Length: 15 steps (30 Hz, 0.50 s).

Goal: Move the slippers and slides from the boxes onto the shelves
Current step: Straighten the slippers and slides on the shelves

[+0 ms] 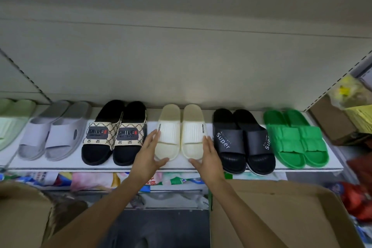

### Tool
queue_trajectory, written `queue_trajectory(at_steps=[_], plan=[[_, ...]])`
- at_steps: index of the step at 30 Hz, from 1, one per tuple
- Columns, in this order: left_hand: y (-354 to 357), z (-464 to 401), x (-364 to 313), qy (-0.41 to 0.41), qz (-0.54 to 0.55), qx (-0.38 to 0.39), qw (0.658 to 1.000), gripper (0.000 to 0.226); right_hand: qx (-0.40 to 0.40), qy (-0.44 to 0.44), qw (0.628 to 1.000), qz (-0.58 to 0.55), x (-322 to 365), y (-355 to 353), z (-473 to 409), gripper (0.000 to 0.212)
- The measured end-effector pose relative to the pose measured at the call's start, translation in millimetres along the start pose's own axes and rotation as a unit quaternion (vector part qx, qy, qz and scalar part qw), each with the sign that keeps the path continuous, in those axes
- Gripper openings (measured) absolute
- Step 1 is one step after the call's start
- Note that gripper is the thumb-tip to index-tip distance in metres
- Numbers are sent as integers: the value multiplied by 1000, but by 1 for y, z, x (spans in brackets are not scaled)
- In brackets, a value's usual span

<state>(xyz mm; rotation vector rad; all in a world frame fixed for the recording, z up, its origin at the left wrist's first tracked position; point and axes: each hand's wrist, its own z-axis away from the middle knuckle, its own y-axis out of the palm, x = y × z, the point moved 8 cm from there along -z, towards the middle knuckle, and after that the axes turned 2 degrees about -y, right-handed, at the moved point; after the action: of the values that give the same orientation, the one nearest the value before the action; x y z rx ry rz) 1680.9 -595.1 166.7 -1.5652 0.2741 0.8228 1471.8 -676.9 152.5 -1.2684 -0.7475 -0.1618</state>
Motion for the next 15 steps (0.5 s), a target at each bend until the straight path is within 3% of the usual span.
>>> queue_trajectory(at_steps=[10, 13, 15], plan=[[-3, -6, 0, -1, -34, 2, 999, 90, 44, -11, 999, 4, 2, -8, -6, 90], [-7, 2, -32, 106, -54, -46, 992, 68, 23, -6, 998, -63, 1, -29, 8, 72], [1, 8, -60, 178, -31, -39, 983, 60, -23, -15, 997, -75, -8, -54, 22, 61]])
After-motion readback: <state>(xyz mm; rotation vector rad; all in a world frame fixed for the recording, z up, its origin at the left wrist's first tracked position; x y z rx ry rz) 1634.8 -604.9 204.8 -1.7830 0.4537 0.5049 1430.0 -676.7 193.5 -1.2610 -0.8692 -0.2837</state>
